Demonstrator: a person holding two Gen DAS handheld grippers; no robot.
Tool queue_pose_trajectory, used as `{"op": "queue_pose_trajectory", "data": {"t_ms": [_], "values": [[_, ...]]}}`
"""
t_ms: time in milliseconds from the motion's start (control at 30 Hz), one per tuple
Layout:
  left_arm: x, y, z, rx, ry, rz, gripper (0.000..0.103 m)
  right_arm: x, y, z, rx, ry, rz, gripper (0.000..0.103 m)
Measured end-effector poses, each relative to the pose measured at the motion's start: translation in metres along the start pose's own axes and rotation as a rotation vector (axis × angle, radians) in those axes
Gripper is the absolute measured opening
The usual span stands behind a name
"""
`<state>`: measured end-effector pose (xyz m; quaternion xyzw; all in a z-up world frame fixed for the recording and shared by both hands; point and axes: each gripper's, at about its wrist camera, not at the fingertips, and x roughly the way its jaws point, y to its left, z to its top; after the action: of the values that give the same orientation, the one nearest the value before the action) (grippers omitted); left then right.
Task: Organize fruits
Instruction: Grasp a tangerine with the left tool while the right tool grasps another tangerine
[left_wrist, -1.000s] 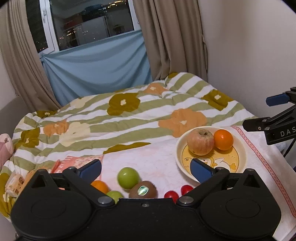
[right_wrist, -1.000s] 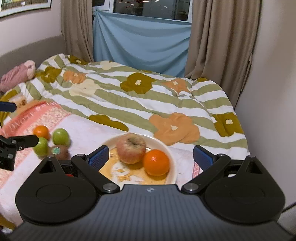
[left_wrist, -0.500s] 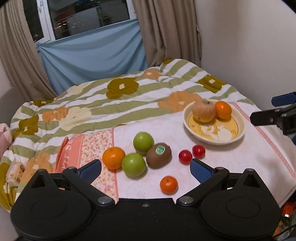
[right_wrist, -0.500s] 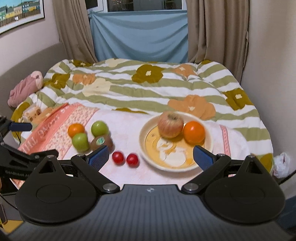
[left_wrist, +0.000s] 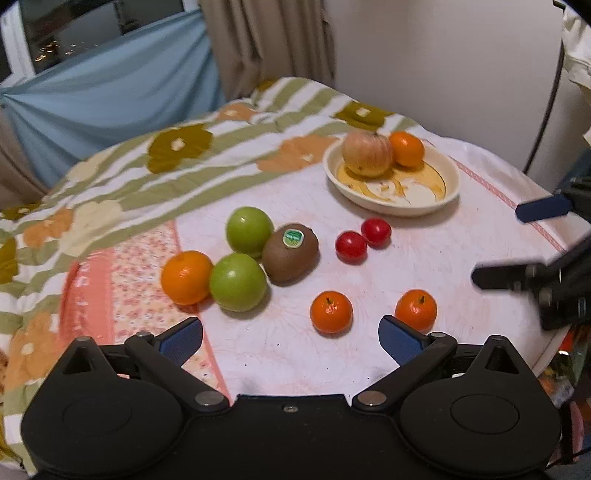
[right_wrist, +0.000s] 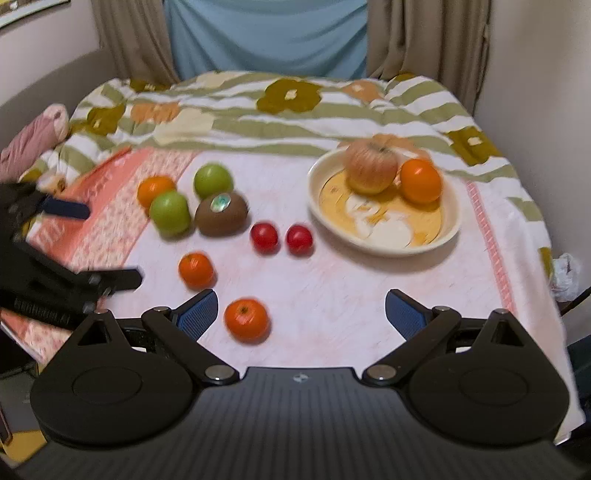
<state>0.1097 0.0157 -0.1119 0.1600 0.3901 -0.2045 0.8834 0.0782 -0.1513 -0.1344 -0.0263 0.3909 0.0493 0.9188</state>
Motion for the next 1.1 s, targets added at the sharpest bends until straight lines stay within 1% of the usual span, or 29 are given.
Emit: {"op": "queue_pose_trajectory", "data": {"t_ms": [67, 133, 233, 300, 367, 400, 433, 500, 567, 600, 633, 700, 800, 867, 933, 967, 1100], "values": [[0.012, 0.004, 0.0, 0.006, 0.014, -0.021, 0.099, 0.008, 0.007, -0.007, -0.008, 0.019, 0.004, 0.103], [0.024, 0.006, 0.001, 0.018, 0.029, -0.046, 0.091, 0.017, 0.013, -0.014, -0.01, 0.039, 0.01, 0.103], [0.039, 0.006, 0.002, 0.04, 0.044, -0.092, 0.086, 0.031, 0.018, -0.021, 0.007, 0.066, 0.025, 0.103], [0.049, 0.003, 0.003, 0.063, 0.051, -0.114, 0.083, 0.039, 0.022, -0.025, 0.019, 0.071, 0.029, 0.103], [0.059, -0.001, 0.003, 0.083, 0.066, -0.136, 0.076, 0.045, 0.024, -0.026, 0.025, 0.077, 0.029, 0.103], [0.064, -0.002, 0.004, 0.089, 0.072, -0.146, 0.07, 0.048, 0.025, -0.027, 0.027, 0.081, 0.028, 0.103], [0.068, -0.003, 0.004, 0.093, 0.08, -0.154, 0.067, 0.051, 0.026, -0.027, 0.029, 0.084, 0.027, 0.1], [0.076, -0.005, 0.005, 0.1, 0.087, -0.167, 0.065, 0.056, 0.027, -0.028, 0.036, 0.09, 0.024, 0.099], [0.08, -0.006, 0.005, 0.103, 0.09, -0.178, 0.06, 0.059, 0.028, -0.028, 0.045, 0.089, 0.024, 0.098], [0.082, -0.007, 0.005, 0.104, 0.093, -0.184, 0.057, 0.06, 0.029, -0.028, 0.049, 0.089, 0.024, 0.098], [0.084, -0.007, 0.005, 0.105, 0.097, -0.191, 0.05, 0.061, 0.029, -0.028, 0.054, 0.089, 0.023, 0.097], [0.085, -0.007, 0.004, 0.111, 0.089, -0.204, 0.042, 0.063, 0.03, -0.028, 0.061, 0.09, 0.021, 0.093], [0.085, -0.007, 0.005, 0.116, 0.087, -0.214, 0.041, 0.065, 0.03, -0.028, 0.072, 0.094, 0.028, 0.087], [0.085, -0.006, 0.004, 0.114, 0.084, -0.219, 0.041, 0.067, 0.032, -0.028, 0.069, 0.098, 0.026, 0.081], [0.083, -0.004, 0.001, 0.114, 0.082, -0.217, 0.041, 0.07, 0.033, -0.028, 0.064, 0.103, 0.02, 0.078], [0.082, -0.003, 0.001, 0.114, 0.082, -0.216, 0.041, 0.071, 0.034, -0.027, 0.063, 0.105, 0.018, 0.075], [0.077, 0.002, -0.006, 0.108, 0.083, -0.198, 0.041, 0.074, 0.036, -0.026, 0.059, 0.111, 0.014, 0.072]]}}
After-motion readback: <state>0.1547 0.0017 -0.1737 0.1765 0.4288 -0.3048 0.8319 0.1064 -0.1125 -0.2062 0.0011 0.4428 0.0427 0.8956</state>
